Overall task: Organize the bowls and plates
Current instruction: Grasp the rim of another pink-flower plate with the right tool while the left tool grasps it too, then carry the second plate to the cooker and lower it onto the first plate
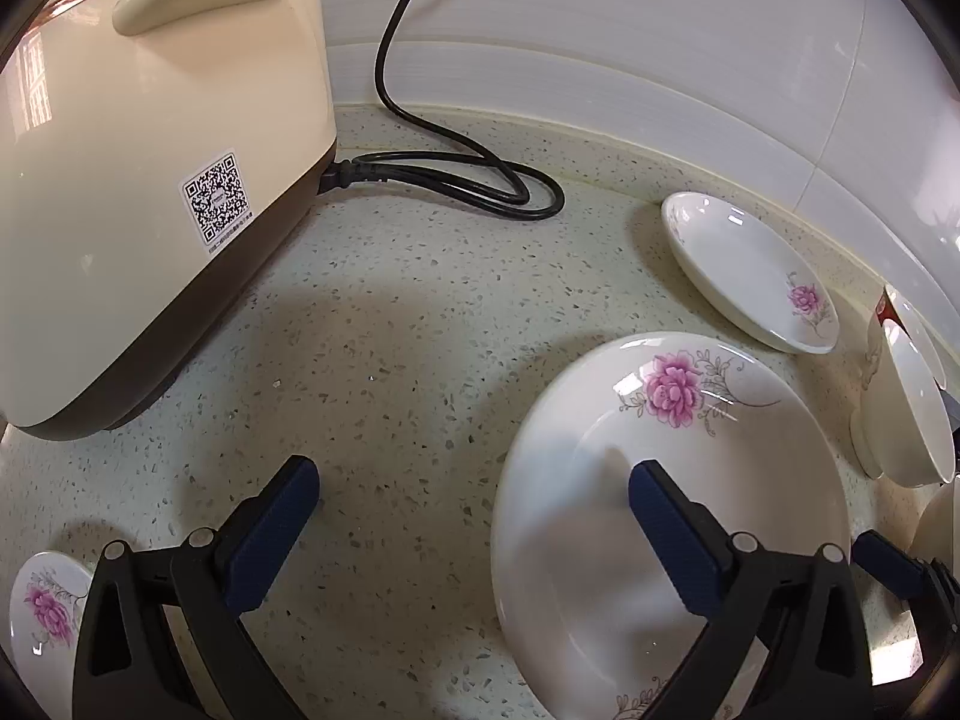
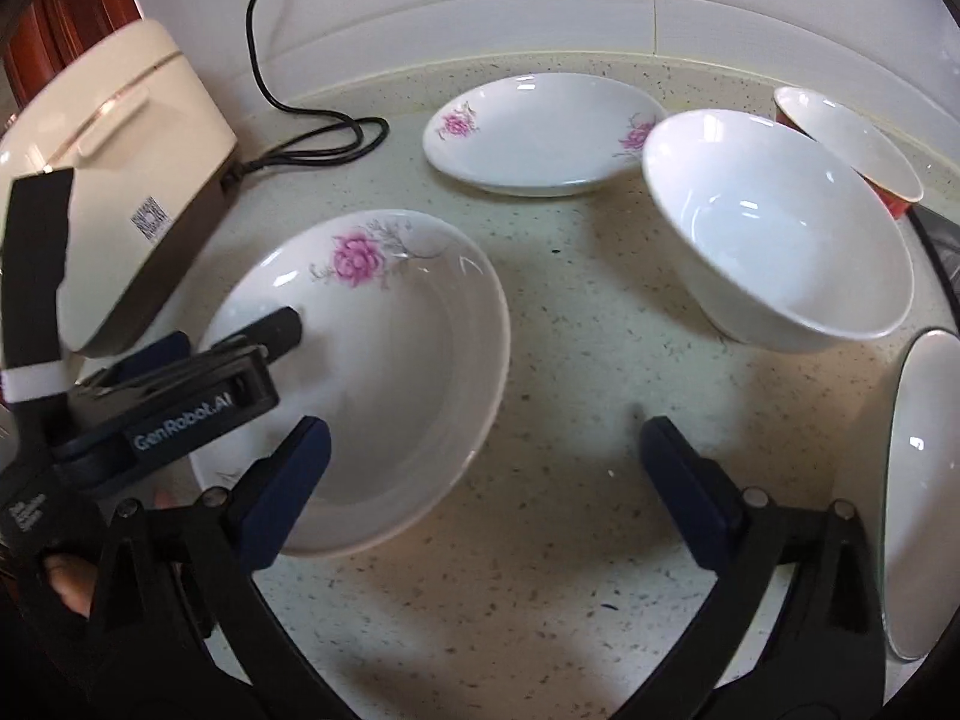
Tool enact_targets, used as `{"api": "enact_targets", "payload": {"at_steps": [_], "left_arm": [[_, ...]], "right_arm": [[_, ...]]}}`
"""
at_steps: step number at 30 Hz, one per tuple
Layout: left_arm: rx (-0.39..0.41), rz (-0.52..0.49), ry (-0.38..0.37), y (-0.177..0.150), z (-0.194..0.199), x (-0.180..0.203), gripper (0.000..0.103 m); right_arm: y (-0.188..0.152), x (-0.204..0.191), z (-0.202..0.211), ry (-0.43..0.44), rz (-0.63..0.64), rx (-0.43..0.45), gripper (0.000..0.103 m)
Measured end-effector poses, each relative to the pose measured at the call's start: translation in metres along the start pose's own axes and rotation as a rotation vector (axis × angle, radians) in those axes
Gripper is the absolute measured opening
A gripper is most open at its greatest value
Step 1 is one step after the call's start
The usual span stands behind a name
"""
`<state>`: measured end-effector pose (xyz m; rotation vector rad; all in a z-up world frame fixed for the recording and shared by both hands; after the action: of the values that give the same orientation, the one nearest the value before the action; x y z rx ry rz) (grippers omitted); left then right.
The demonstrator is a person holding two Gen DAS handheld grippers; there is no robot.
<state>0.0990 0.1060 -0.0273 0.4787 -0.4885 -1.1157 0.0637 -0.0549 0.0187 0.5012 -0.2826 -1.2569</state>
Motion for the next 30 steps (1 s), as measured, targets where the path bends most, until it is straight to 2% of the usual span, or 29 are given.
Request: {"api": "enact_targets", "payload": {"at_steps": [2,4,5,6,7,8,9,10,15,20,30], "left_arm": [[0.005,0.008,-0.005,-0.001,0.003,-0.002,0.102],[0.013,0.012,-0.006,-0.001,0.004,-0.002,0.095],[0.021,0.007,-0.005,-0.002,0.006,-0.002,0.085],[0.031,0.000,-0.020,-0.003,0.008,0.000,0.072],[0.037,-0.009,-0.040,-0.004,0.011,0.002,0.063],[0.040,-0.015,-0.068,-0.007,0.014,0.006,0.046],[0.036,-0.017,-0.102,-0.009,0.017,0.009,0.033],[0.034,-0.016,-0.113,-0.010,0.018,0.010,0.032],[0.018,0.033,-0.175,-0.009,0.018,0.004,0.022],[0.034,0.039,-0.175,-0.010,0.022,0.006,0.022],[0.126,0.061,-0.183,-0.006,0.043,-0.001,0.022]], "right_arm": [[0.000,0.002,0.000,0.005,-0.003,0.000,0.103],[0.000,0.005,0.002,0.030,-0.019,0.022,0.103],[0.000,0.007,0.002,0.040,-0.026,0.035,0.101],[0.000,0.007,0.003,0.042,-0.025,0.049,0.089],[-0.001,0.007,0.005,0.040,-0.017,0.065,0.077],[-0.002,0.005,0.006,0.045,-0.004,0.080,0.041],[-0.003,0.004,0.005,0.061,0.005,0.080,0.026],[-0.004,0.002,0.005,0.087,0.010,0.081,0.025],[-0.003,0.007,0.006,0.078,-0.030,0.087,0.022],[-0.003,0.012,0.010,0.095,-0.061,0.104,0.022],[0.002,0.010,0.025,0.158,-0.088,0.173,0.022]]}}
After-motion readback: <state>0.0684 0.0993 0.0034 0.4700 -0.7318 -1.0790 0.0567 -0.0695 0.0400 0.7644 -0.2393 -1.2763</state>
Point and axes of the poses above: each gripper's, at about its wrist camera, not at the fingertips, and z roughly against the way its jaws point, x to its right, y to its top, the point moved 3 cm from there along -z, roughly the way its jaws point, and after that the axes turned 4 degrees about z, right-handed, at the moved point
